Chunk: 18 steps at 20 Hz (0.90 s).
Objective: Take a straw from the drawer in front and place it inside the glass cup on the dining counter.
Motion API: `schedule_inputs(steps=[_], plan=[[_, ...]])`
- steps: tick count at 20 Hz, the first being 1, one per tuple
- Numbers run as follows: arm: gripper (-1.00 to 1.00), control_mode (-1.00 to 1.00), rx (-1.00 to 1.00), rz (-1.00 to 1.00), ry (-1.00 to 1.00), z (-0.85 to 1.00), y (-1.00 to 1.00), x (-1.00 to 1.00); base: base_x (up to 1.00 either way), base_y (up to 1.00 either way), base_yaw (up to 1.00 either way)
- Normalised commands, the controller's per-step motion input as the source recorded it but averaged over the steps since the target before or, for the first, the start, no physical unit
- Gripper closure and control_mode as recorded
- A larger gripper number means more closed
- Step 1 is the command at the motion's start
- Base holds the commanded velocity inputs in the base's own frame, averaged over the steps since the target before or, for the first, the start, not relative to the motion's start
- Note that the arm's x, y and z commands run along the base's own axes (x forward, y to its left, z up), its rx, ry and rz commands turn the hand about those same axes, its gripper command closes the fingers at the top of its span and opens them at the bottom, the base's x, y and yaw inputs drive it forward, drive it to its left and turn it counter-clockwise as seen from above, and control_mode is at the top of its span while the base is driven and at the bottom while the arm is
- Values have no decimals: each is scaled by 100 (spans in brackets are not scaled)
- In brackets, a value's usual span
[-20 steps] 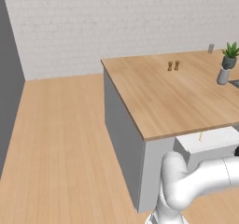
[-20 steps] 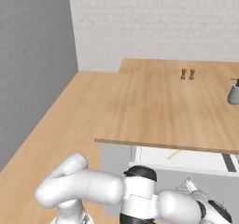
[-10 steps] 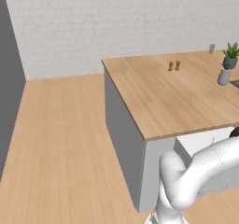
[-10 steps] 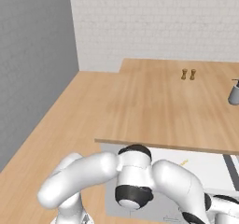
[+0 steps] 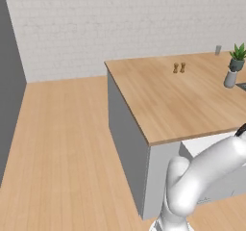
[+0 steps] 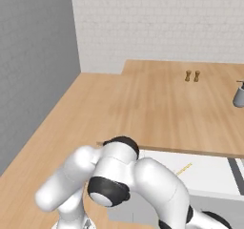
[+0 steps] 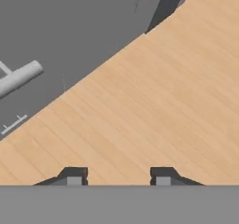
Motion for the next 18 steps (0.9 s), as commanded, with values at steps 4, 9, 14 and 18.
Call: schedule_inputs(steps=[4,9,14,18], plan=[[-100,-100,0,-1,0,100,0,-3,0,0,0],[-100,-100,-3,-23,-4,98,13,27,0,0,0],[-100,-100,-17,-53,-13,61,65,84,0,0,0],[-100,-100,-13,-59,-34,23,67,90,0,0,0]])
